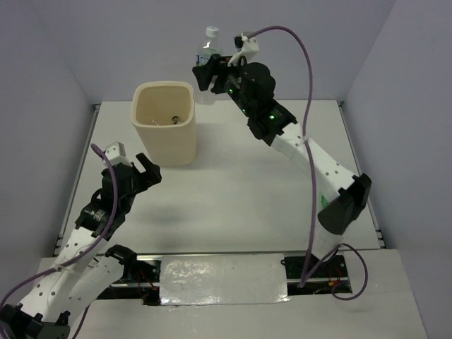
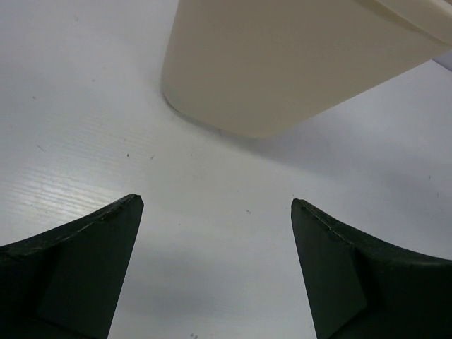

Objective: Put the plastic bottles in the bin

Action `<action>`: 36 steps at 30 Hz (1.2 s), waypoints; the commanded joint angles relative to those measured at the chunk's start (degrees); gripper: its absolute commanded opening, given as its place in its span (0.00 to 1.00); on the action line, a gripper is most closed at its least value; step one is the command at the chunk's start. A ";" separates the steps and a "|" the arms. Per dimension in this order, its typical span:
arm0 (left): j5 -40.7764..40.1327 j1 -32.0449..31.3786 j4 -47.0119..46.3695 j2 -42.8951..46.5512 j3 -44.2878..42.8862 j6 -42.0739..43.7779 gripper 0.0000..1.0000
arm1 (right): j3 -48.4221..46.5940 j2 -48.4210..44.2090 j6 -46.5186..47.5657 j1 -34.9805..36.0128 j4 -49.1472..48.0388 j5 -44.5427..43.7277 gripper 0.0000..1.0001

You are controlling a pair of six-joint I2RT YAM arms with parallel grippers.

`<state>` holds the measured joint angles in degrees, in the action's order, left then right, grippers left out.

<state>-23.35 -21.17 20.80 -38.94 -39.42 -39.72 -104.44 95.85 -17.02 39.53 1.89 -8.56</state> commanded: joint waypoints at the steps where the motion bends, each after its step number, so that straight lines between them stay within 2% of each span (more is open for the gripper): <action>1: -2.74 0.25 2.14 2.37 -1.89 -2.11 0.99 | -8.47 7.75 0.67 1.86 -12.52 3.10 0.40; 5: -3.54 0.34 2.58 4.57 -1.63 -2.29 0.99 | -29.96 23.28 1.81 3.79 -8.14 3.99 0.43; 7: -4.24 0.25 2.84 4.84 -1.54 -2.46 0.99 | -32.92 26.56 2.86 4.50 -9.70 2.15 0.43; 9: -4.51 0.25 3.02 4.93 -1.54 -2.64 0.99 | -32.15 28.41 1.99 4.94 -13.21 -0.39 0.43; 12: -6.52 0.34 4.07 4.84 -1.71 -3.52 0.99 | -27.13 29.64 -1.26 5.03 -19.99 0.38 0.46; 16: -6.80 0.34 4.17 5.01 -1.80 -3.43 0.99 | -36.06 36.93 -2.58 5.21 -16.50 2.22 0.48; 19: -6.53 0.34 4.16 5.54 -1.63 -3.43 0.99 | -34.53 38.44 -3.02 5.47 -17.35 1.62 0.53; 22: -7.06 0.34 4.25 6.24 -1.19 -3.60 0.99 | -29.78 36.95 -3.29 5.82 -18.76 1.44 0.60; 25: -6.97 0.25 4.08 6.51 -1.10 -3.52 0.99 | -30.99 38.00 -2.15 6.00 -16.40 0.83 0.72; 29: -7.05 0.34 4.69 6.07 -1.01 -3.60 0.99 | -30.56 37.92 -1.71 6.00 -15.08 1.08 0.81; 34: -7.41 0.25 4.78 5.89 -1.01 -3.69 0.99 | -27.83 35.63 0.66 6.09 -14.38 2.14 0.92; 36: -7.41 0.34 4.87 6.07 -1.01 -3.78 0.99 | -27.83 35.10 0.76 6.09 -13.50 2.58 0.92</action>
<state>-29.74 -21.12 26.59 -33.17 -39.42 -42.46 -132.57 134.65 -17.89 45.01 -10.59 -6.61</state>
